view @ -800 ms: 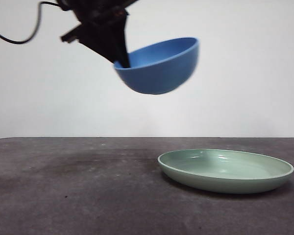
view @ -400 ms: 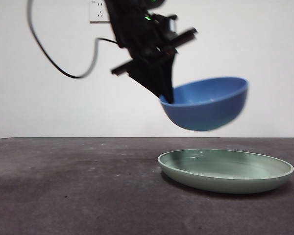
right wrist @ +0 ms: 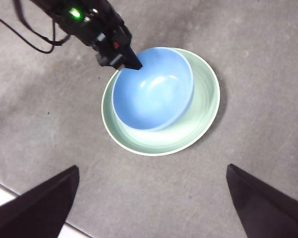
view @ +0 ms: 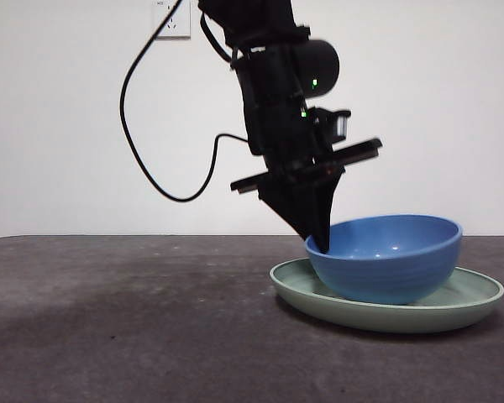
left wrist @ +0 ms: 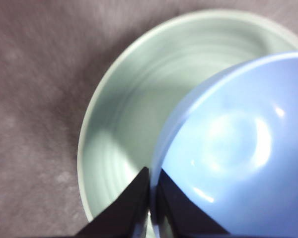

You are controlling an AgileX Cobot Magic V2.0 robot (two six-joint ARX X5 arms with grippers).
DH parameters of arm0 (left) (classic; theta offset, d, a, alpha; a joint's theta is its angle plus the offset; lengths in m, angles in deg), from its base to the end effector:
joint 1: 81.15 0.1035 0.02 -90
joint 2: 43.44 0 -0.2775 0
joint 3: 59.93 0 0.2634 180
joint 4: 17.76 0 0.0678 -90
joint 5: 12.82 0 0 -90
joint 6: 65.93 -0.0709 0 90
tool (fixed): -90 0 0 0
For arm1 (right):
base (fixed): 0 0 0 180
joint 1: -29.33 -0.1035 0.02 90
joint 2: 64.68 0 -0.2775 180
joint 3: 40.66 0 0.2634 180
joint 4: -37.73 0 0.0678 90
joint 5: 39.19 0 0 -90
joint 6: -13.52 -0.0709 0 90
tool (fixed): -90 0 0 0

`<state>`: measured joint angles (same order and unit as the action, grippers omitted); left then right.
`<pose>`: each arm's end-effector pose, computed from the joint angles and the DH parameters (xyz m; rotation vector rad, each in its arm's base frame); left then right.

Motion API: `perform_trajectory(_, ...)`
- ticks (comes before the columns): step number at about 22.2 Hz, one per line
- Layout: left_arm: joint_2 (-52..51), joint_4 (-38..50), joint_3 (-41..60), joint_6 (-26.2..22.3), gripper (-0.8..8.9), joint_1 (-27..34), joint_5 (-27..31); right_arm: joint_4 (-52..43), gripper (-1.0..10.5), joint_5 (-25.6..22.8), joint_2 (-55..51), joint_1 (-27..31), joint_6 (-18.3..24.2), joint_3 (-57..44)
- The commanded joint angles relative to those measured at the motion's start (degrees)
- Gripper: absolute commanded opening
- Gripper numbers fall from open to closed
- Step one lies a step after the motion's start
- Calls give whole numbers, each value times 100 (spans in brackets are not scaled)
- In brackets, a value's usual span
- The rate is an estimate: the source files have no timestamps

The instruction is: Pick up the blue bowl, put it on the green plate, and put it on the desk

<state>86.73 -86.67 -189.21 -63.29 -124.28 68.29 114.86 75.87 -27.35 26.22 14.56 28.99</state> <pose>0.3647 -0.3566 0.1821 0.3320 1.2170 -0.7609 0.1138 0.0363 0.3196 0.1334 0.7708 0.4731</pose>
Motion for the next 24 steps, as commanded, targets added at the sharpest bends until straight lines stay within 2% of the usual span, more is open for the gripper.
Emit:
perform_trajectory(1, 254, -24, -205, -42, 14, -48, 11, -31, 474, -11, -46, -20, -66, 96)
perform_trajectory(6, 306, -98, -225, -46, 43, -87, 9, -15, 474, -9, -76, -20, -63, 96)
perform_trajectory(9, 304, -236, -269, -44, 198, -87, 9, -17, 474, -9, -74, -20, -63, 96)
perform_trajectory(11, 304, -352, -352, -46, 256, -87, 9, -20, 474, -9, -74, -20, -63, 96)
perform_trajectory(15, 304, -651, -798, -46, 258, -87, 4, -20, 474, -9, -74, -20, -63, 96)
perform_trajectory(19, 227, -1320, -1652, -90, 259, -22, -4, -26, 474, -142, -74, -17, -63, 96)
perform_trajectory(24, -763, -1043, -1862, 48, 258, 291, -15, -59, 474, -282, -74, -13, -66, 96)
